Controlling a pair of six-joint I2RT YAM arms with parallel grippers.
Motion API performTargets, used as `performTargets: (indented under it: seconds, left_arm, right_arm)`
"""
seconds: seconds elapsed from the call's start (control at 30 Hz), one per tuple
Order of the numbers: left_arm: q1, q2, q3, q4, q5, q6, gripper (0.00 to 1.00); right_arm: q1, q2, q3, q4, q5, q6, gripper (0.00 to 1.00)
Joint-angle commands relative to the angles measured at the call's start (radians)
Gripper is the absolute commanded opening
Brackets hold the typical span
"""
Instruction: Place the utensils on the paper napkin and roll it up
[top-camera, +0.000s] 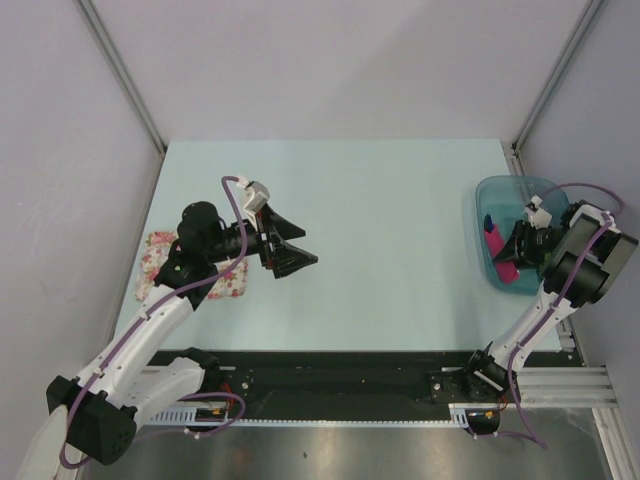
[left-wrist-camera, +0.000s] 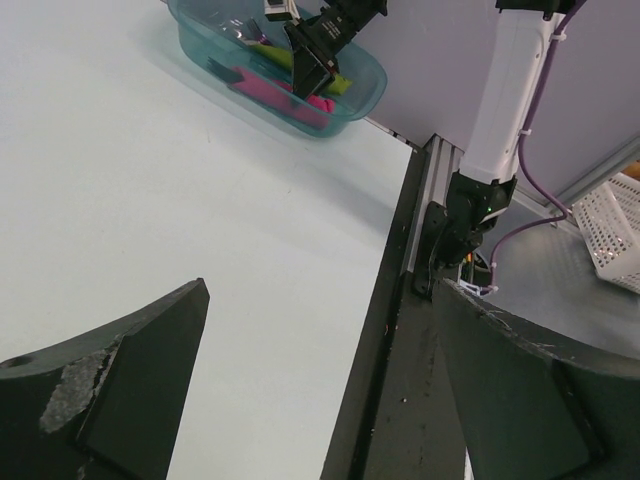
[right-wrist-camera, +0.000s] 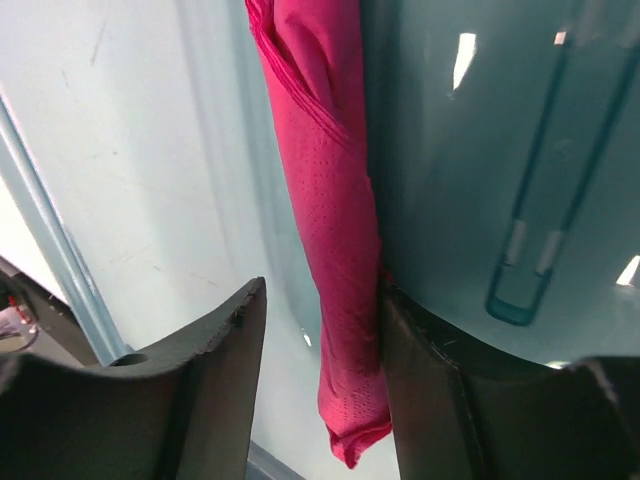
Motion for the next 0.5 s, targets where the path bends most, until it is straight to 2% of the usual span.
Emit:
performTargets:
  seconds: [0.0,0.27,0.33,0.37,0.43,0.47]
  left_arm:
    - [0.007,-0.016,-0.008,0.044,0.018,-0.01,0.99]
    - [0.007,-0.019,-0.019,0.06,0.021,-0.01,0.99]
    - [0.007,-0.017,-0.025,0.066,0.023,-0.013,0.99]
    - [0.007,-0.019,-0.026,0.07,0.023,-0.014,0.99]
    - [0.009,-0.017,-0.029,0.074,0.024,-0.013,0.99]
    - [0.009,-0.017,-0.029,0.075,0.027,-0.013,0.99]
  right_arm:
    - [-0.012,-0.036,0.039,0.07,0.099,-0.032,0.53]
    - [-0.007,-0.033,0.045,0.075,0.128,-0.023,0.52]
    - [-0.01,-0.026,0.042,0.08,0.127,-0.016,0.46]
    - [-0.009,-0.024,0.037,0.081,0.119,-0.011,0.34]
    - [-0.007,-0.02,0.032,0.08,0.11,-0.003,0.17]
    - [-0.006,-0.02,0.025,0.075,0.096,-0.003,0.15]
